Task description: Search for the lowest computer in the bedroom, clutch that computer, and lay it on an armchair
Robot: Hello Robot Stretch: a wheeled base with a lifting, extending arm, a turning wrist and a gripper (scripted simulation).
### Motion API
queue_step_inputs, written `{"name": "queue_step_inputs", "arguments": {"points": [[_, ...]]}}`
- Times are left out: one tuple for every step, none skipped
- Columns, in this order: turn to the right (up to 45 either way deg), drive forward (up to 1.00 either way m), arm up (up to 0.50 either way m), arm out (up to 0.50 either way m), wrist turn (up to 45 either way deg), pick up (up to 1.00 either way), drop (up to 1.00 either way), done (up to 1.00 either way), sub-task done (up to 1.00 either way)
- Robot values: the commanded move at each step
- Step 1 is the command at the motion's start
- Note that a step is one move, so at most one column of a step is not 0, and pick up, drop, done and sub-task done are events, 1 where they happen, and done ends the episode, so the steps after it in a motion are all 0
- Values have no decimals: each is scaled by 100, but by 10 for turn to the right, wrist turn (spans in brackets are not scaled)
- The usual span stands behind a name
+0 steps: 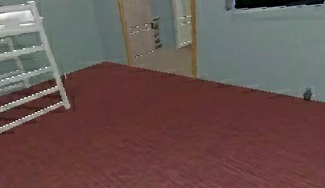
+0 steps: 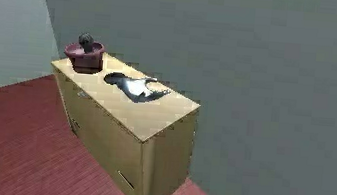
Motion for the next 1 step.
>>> {"name": "queue_step_inputs", "arguments": {"points": [[0, 100, 0, 0, 0, 0, 0, 0, 0]]}}
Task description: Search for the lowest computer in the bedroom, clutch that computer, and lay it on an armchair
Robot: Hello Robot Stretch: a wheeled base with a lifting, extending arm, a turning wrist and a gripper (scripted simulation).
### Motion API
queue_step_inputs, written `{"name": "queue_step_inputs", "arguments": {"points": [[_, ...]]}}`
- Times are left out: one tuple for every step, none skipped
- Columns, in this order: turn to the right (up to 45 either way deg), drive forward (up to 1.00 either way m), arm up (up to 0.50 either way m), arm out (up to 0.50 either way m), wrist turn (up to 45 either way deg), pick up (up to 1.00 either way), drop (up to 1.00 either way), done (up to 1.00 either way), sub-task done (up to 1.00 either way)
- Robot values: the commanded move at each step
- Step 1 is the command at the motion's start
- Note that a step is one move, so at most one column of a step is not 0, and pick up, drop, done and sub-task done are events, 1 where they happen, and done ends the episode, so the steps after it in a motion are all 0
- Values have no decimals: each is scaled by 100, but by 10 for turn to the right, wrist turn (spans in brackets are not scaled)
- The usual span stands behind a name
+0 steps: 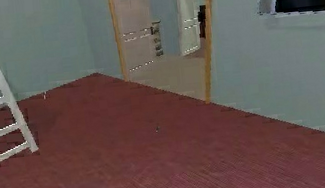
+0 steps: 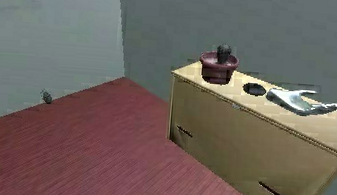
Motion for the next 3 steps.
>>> {"name": "queue_step_inputs", "arguments": {"points": [[30, 0, 0, 0, 0, 0, 0, 0, 0], [0, 100, 0, 0, 0, 0, 0, 0, 0], [0, 95, 0, 0, 0, 0, 0, 0, 0]]}}
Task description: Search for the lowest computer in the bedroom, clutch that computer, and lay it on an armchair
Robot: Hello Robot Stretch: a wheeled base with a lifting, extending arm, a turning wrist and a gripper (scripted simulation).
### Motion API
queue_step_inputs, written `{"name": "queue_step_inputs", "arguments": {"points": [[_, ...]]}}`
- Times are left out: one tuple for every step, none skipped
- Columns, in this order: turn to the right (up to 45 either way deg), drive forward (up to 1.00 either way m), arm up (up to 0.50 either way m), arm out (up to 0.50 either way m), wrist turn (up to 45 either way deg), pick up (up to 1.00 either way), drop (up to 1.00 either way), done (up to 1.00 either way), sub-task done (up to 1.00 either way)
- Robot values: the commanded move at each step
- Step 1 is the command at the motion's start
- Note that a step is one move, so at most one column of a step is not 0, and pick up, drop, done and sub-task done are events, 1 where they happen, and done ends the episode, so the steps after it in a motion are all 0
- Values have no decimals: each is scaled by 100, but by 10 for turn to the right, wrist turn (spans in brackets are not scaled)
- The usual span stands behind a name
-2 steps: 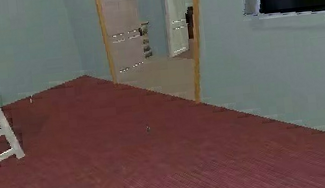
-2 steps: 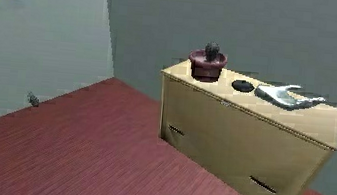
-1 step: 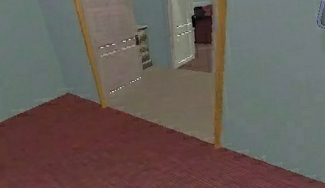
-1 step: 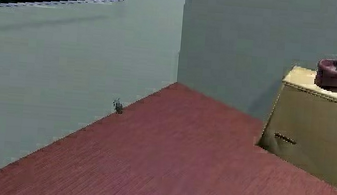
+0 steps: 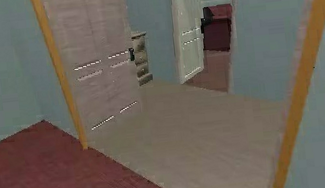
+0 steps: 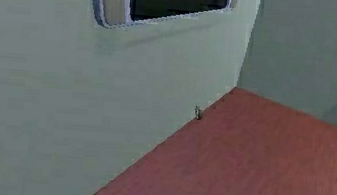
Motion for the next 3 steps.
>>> {"name": "queue_step_inputs", "arguments": {"points": [[150, 0, 0, 0, 0, 0, 0, 0, 0], [0, 35, 0, 0, 0, 0, 0, 0, 0], [-150, 0, 0, 0, 0, 0, 0, 0, 0]]}}
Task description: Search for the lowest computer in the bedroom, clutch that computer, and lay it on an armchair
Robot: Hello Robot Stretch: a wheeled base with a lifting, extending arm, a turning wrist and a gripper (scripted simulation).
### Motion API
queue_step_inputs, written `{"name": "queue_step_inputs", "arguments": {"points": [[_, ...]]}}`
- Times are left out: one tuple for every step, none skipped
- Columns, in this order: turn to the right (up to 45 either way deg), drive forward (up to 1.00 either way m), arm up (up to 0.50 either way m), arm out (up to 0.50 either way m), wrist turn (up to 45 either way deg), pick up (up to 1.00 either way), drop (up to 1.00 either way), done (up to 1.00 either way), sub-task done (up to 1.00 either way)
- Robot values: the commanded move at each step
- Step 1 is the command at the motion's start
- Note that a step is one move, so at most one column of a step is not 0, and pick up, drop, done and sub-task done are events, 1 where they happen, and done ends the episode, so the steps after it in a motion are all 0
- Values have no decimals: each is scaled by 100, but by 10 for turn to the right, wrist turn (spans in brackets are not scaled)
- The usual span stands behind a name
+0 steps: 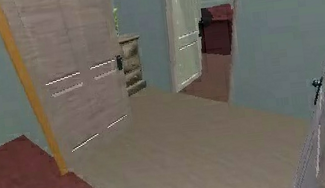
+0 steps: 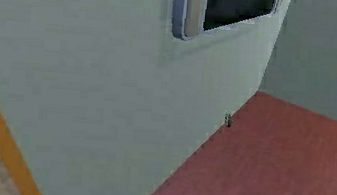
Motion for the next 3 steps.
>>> {"name": "queue_step_inputs", "arguments": {"points": [[0, 45, 0, 0, 0, 0, 0, 0, 0], [300, 0, 0, 0, 0, 0, 0, 0, 0], [0, 10, 0, 0, 0, 0, 0, 0, 0]]}}
